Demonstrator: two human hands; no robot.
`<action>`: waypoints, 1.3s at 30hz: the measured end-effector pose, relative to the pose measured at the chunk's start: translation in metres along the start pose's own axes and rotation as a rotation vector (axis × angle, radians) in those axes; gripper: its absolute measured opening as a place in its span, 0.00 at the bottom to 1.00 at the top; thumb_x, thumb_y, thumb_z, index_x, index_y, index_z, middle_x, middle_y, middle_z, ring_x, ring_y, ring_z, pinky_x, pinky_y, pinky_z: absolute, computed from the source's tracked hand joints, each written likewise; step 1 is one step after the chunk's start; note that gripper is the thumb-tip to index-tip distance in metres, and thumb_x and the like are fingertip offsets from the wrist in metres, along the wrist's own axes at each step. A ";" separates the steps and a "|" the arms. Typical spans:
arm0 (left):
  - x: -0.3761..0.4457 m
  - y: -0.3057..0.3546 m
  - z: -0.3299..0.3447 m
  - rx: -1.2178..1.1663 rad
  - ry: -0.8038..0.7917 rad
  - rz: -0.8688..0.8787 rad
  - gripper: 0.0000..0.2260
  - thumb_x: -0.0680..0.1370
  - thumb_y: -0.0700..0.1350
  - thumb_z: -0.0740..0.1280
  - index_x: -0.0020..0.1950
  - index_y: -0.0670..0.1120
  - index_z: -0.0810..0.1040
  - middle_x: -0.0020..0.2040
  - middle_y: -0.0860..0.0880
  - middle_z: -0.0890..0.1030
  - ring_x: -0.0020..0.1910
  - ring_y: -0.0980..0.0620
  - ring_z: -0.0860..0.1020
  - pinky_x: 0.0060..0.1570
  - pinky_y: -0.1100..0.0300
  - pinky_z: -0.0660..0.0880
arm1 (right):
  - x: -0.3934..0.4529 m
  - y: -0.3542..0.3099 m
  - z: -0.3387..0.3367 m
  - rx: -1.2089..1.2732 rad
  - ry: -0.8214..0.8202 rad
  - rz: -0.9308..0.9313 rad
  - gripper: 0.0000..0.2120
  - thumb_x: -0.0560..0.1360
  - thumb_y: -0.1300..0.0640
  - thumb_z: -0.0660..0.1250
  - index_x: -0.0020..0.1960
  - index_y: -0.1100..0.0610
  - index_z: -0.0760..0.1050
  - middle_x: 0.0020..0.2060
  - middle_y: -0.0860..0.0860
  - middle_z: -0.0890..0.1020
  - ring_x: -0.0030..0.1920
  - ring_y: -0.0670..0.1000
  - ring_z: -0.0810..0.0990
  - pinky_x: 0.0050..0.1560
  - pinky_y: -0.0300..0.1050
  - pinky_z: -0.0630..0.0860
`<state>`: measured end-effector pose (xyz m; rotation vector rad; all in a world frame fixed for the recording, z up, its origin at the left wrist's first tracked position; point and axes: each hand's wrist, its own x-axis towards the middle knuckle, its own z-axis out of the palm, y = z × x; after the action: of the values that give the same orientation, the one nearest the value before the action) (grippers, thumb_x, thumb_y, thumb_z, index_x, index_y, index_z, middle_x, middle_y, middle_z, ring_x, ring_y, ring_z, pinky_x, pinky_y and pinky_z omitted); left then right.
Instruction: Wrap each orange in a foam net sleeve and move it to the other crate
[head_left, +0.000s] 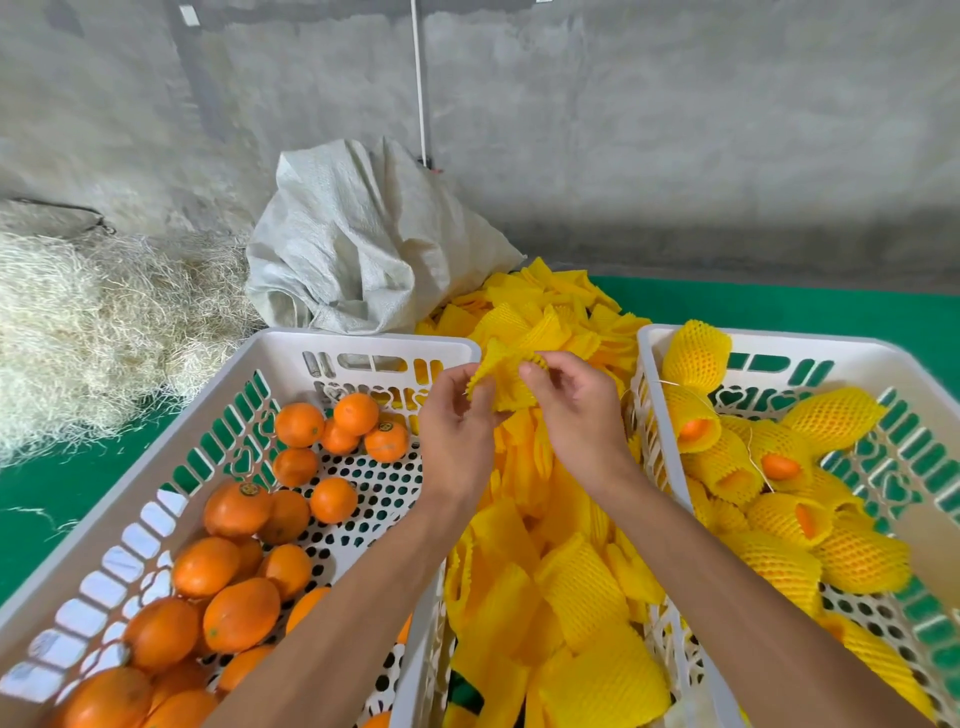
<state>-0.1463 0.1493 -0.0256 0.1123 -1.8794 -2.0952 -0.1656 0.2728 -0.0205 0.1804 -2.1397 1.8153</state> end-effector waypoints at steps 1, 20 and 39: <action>0.001 -0.002 -0.001 0.024 -0.006 -0.001 0.08 0.84 0.36 0.66 0.62 0.38 0.79 0.54 0.41 0.84 0.53 0.41 0.83 0.54 0.39 0.83 | 0.002 -0.002 -0.001 0.173 0.036 0.134 0.06 0.82 0.60 0.67 0.53 0.58 0.82 0.43 0.54 0.86 0.42 0.54 0.83 0.42 0.49 0.80; 0.000 0.020 -0.002 -0.280 -0.208 -0.329 0.12 0.75 0.48 0.64 0.54 0.42 0.76 0.52 0.41 0.75 0.50 0.42 0.71 0.52 0.42 0.69 | 0.004 -0.022 -0.002 0.570 -0.042 0.706 0.19 0.77 0.44 0.69 0.63 0.53 0.82 0.57 0.57 0.86 0.60 0.61 0.83 0.66 0.64 0.76; 0.055 -0.011 -0.068 0.606 -0.126 0.080 0.04 0.85 0.43 0.64 0.55 0.45 0.77 0.50 0.50 0.81 0.44 0.53 0.80 0.43 0.59 0.76 | 0.003 -0.002 -0.002 0.579 -0.163 0.426 0.14 0.83 0.52 0.65 0.65 0.55 0.79 0.61 0.51 0.85 0.64 0.51 0.82 0.67 0.52 0.76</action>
<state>-0.1819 0.0696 -0.0370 0.0417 -2.4902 -1.4477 -0.1670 0.2751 -0.0174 -0.0001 -1.7814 2.7253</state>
